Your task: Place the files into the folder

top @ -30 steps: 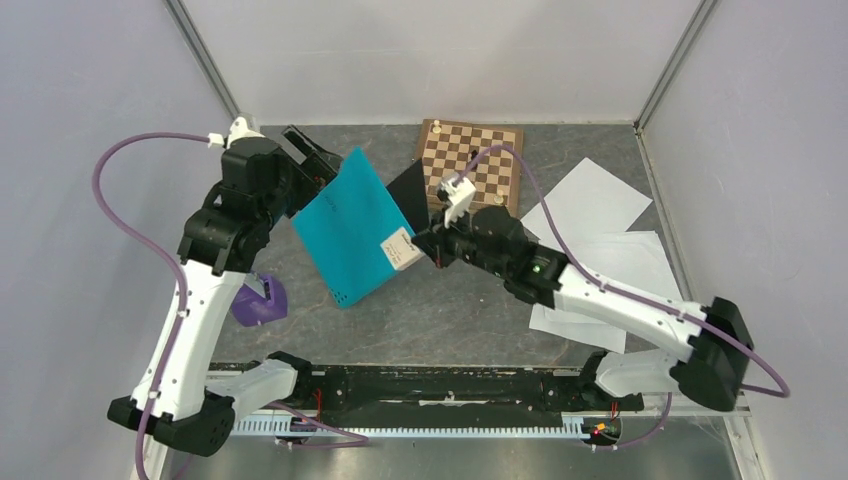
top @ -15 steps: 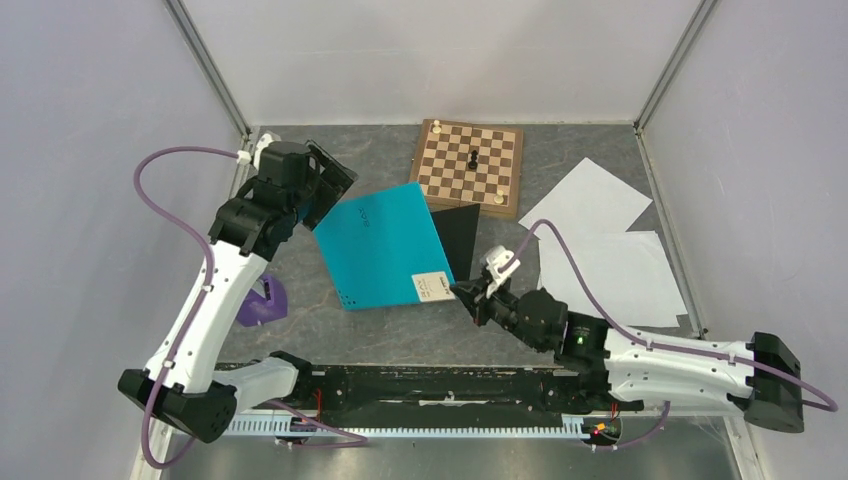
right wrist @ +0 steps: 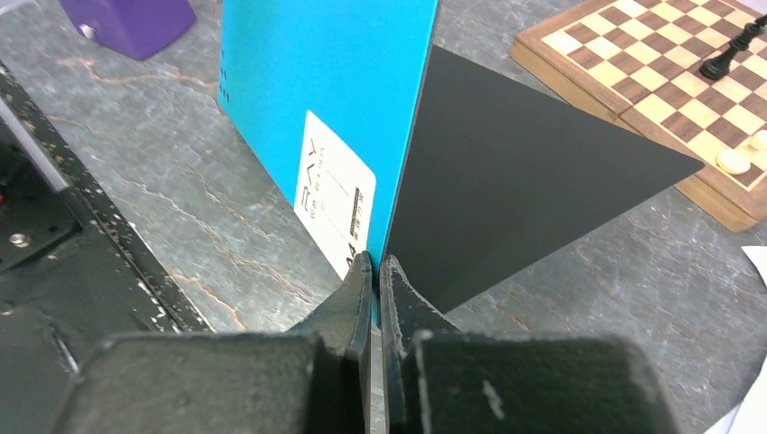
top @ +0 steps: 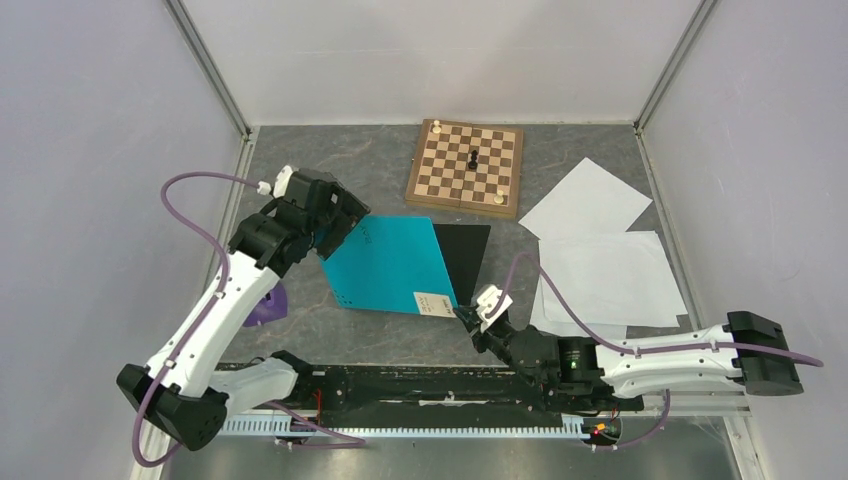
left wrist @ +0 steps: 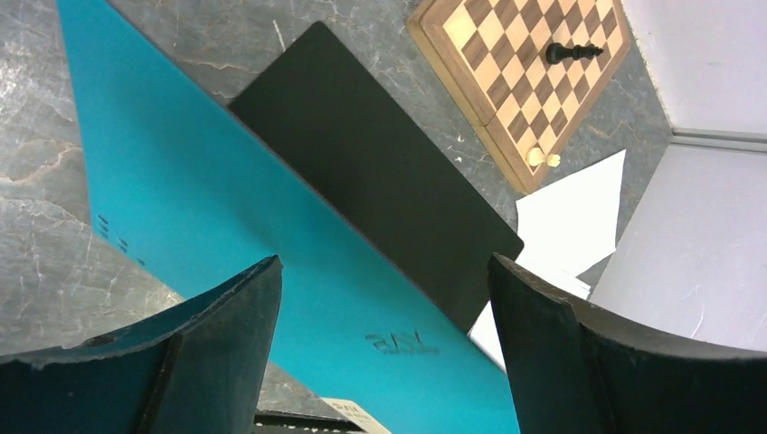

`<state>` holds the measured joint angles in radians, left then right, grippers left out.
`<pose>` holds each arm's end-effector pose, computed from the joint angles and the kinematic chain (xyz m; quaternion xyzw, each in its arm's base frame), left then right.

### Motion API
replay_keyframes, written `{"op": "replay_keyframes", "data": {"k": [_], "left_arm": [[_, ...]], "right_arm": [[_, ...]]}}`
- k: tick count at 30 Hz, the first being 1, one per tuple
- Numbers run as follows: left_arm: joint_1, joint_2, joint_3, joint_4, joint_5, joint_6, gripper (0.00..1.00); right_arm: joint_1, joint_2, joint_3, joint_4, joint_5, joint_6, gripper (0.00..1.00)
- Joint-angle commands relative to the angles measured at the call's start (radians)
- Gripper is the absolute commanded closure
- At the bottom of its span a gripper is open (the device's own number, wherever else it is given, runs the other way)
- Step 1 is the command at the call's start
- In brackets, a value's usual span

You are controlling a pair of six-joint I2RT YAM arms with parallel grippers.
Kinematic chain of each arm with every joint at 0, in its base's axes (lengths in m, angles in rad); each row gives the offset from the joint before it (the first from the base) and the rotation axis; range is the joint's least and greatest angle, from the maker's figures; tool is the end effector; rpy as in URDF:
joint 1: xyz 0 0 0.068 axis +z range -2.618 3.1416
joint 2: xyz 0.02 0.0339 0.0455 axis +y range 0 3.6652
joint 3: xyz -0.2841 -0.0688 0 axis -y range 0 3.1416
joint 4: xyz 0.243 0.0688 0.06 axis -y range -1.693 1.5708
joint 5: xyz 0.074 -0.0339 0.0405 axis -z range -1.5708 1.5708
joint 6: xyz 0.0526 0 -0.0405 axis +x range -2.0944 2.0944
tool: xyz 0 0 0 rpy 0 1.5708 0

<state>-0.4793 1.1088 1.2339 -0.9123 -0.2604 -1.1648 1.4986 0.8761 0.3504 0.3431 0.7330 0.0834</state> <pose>0.1971 -0.0872 0.3692 -0.3547 0.8464 -0.1957 0.3456 0.0488 0.1866 0.2412 -0.2922 0.6943 0.2310 0.6158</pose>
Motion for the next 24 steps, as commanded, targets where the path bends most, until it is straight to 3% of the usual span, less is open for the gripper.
{"op": "replay_keyframes", "data": {"k": [1,10,15,17,21,24], "left_arm": [[-0.011,-0.046,-0.034,-0.025,-0.032,-0.072,0.14],[-0.015,-0.134,-0.14,-0.05,0.018,-0.08,0.48],[-0.016,-0.138,-0.139,-0.05,0.089,-0.017,0.85],[-0.016,-0.141,-0.139,-0.05,0.116,0.024,0.97],[-0.018,-0.156,-0.149,-0.05,0.176,0.118,0.98],[-0.019,-0.175,-0.151,-0.052,0.217,0.205,0.98]], "right_arm": [[0.017,0.018,-0.021,0.042,0.105,-0.043,1.0],[0.02,-0.001,-0.038,0.026,0.109,-0.03,1.0],[0.021,-0.021,-0.039,-0.016,0.081,0.002,0.99],[0.021,-0.042,-0.037,-0.047,0.058,0.017,0.82],[0.021,-0.113,-0.04,-0.119,-0.021,0.042,0.46],[0.022,-0.165,-0.021,-0.184,-0.091,0.048,0.29]]}}
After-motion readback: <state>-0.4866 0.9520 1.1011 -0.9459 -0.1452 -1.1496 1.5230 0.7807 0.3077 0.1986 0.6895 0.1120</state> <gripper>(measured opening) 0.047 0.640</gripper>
